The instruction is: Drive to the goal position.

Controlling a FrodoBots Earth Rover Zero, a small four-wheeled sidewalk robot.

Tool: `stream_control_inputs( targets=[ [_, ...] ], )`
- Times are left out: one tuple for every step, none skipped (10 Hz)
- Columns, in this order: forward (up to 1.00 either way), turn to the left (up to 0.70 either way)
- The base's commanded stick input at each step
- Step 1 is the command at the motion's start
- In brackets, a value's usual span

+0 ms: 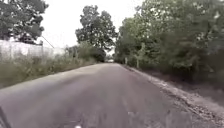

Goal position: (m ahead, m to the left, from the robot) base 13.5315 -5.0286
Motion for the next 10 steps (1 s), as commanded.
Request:
stream_control_inputs(
  targets=[
    [1.00, -0.03],
    [1.00, -0.03],
    [1.00, -0.03],
    [1.00, -0.03],
    [1.00, -0.03],
    [1.00, -0.03],
    [1.00, -0.03],
    [1.00, -0.03],
    [1.00, -0.03],
    [1.00, -0.03]
  ],
)
